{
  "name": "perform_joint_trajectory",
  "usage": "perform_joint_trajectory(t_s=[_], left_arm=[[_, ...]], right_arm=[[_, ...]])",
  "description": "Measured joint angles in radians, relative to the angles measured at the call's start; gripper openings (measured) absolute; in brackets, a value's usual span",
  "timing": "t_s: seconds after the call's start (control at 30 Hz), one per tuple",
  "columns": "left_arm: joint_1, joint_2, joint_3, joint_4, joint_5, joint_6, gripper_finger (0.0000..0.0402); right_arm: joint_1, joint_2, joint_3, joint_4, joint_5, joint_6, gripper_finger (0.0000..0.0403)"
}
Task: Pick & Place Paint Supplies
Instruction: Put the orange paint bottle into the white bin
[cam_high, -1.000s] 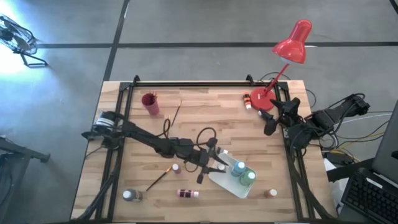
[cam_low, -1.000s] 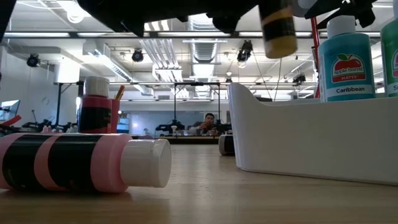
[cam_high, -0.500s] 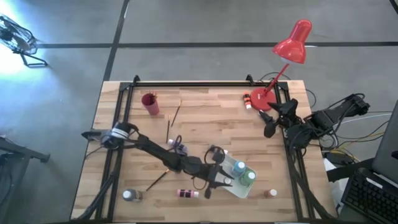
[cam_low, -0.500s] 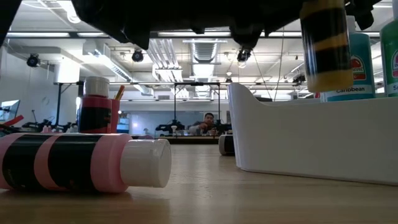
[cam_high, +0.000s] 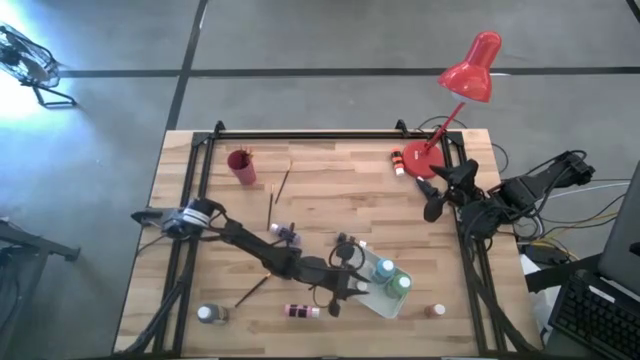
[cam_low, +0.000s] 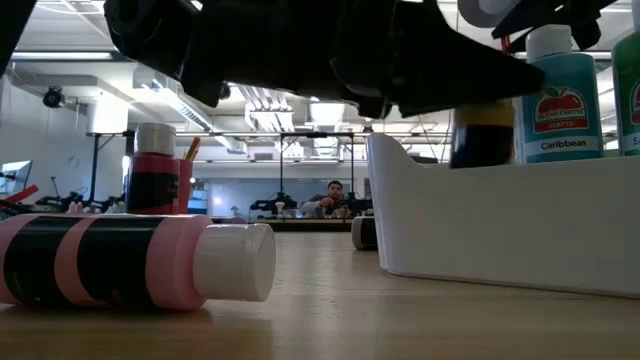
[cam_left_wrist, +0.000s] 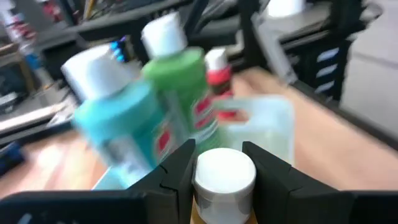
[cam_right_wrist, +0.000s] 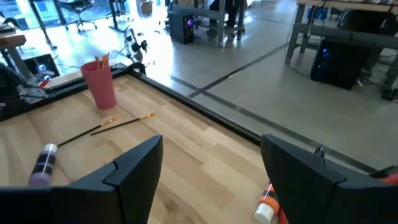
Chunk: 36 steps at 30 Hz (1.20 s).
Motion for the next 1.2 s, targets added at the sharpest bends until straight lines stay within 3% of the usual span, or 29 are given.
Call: perform_joint_trajectory(t_s=[0.5,1.0,1.2], left_arm=[[-0.001,-0.022,-0.093,0.035,-0.051,-0.123,0.0119],[-0.004,-0.086,-0.108,-0.109,-0.055,-0.184,0.0119],[-0.001,-0.086,-0.108,-0.119,-0.061,-0.205,0.0119]], right_arm=[[0.000,0.003,-0.013,-0.002,-0.013,0.000,0.0297],[0.000,0.003,-0.013,-0.003,-0.013,0.000,0.0263],[0.000,0.004,-0.013,-0.003,-0.013,-0.001,0.0272]])
